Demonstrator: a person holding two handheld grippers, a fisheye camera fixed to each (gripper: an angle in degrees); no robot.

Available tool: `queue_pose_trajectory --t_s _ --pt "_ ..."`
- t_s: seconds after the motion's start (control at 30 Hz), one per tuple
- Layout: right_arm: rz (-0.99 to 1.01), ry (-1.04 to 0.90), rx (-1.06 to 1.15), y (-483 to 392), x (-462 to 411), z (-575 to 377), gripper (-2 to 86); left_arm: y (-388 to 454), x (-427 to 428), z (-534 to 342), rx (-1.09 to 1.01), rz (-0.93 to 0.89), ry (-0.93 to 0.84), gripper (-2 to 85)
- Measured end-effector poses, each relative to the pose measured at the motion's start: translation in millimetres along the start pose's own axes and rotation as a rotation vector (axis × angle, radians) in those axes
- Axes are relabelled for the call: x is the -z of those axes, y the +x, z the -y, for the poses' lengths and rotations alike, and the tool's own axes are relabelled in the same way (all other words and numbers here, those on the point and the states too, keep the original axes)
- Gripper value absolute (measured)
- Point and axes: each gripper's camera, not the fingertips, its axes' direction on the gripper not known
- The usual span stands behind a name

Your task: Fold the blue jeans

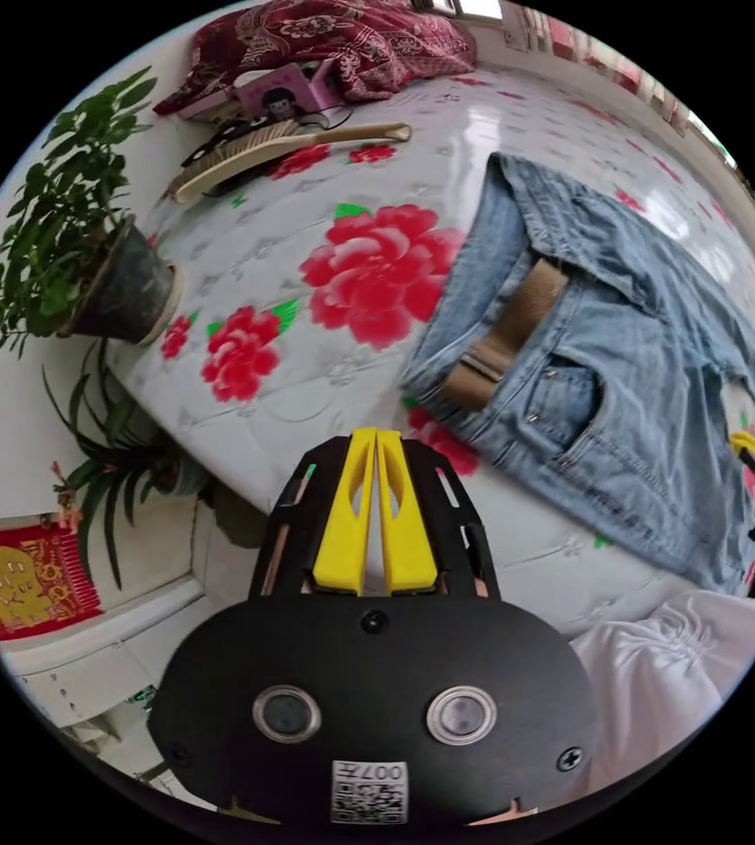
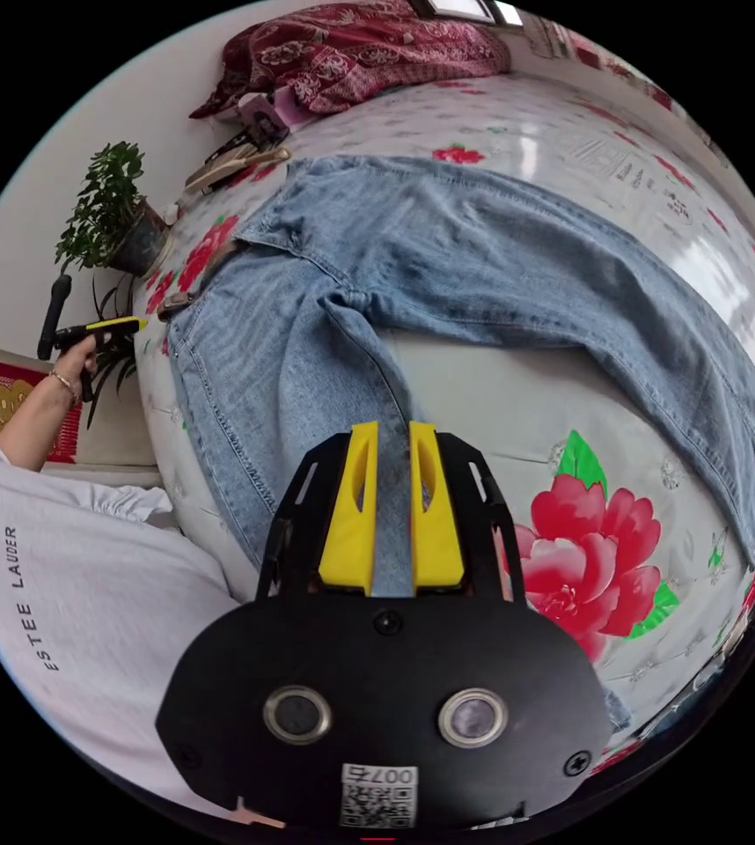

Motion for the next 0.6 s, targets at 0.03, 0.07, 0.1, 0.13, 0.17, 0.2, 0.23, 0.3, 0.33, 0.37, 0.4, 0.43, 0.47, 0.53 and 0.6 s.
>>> queue_pose_trajectory --t_s 0.03,0.07,0.1,0.13,0.17,0.2,0.23,0.3,0.33,0.37,0.4,0.43,0.47,0.53,0.6 --pt "-0.002 0.017 0.004 -2.7 2.5 -0.4 7.6 -9.9 -0.5 -7.3 0.002 0.033 -0.017 -0.5" --pt "-0.008 0.039 0.009 -8.1 5.0 -1.2 7.5 -21.3 -2.9 -13.4 0.023 -0.011 -0.023 0.0" --pt "-0.013 0.032 0.018 -12.9 3.4 -1.4 7.4 -27.3 -4.0 -15.6 0.043 -0.058 -0.019 0.3" --pt "-0.020 0.024 0.020 -15.0 1.9 -1.3 7.4 -37.4 -5.0 -18.3 0.098 -0.152 0.009 3.2" --pt "-0.038 0.022 0.017 -18.6 -0.2 -1.8 7.3 -41.6 -4.2 -17.3 0.122 -0.232 0.061 8.3" --pt "-0.037 0.026 0.009 -21.2 -1.4 -2.3 7.2 -40.9 -3.8 -14.9 0.114 -0.275 0.089 9.7" --pt "-0.029 0.025 0.004 -22.3 -1.8 -2.2 7.2 -35.0 -4.7 -5.7 0.074 -0.350 0.123 12.6" --pt "-0.005 0.019 -0.002 -27.7 -2.1 -1.4 7.2 -17.6 -10.3 15.5 -0.019 -0.375 0.101 14.5" --pt "-0.009 0.020 -0.001 -29.2 -1.6 -1.6 7.1 -4.4 -16.9 30.5 -0.084 -0.325 0.062 14.6" --pt "-0.019 0.024 0.003 -31.9 -0.7 -2.1 7.1 7.0 -25.6 43.4 -0.139 -0.274 0.024 14.3" --pt "-0.024 0.021 0.004 -33.4 -0.3 -2.6 7.0 11.6 -30.8 49.1 -0.163 -0.258 0.000 13.9" --pt "-0.024 0.018 0.003 -33.7 -0.5 -2.9 6.9 18.9 -40.1 58.5 -0.200 -0.237 -0.059 11.7" --pt "-0.020 0.010 0.000 -33.5 -1.9 -3.9 6.7 22.0 -37.9 63.4 -0.234 -0.225 -0.071 8.3" --pt "-0.008 -0.021 -0.008 -31.9 -8.9 -6.3 6.2 21.2 -27.8 65.1 -0.239 -0.229 -0.077 6.1" --pt "0.004 -0.109 -0.032 -29.7 -29.0 -11.7 5.1 16.6 -10.1 55.0 -0.251 -0.237 -0.015 5.6"
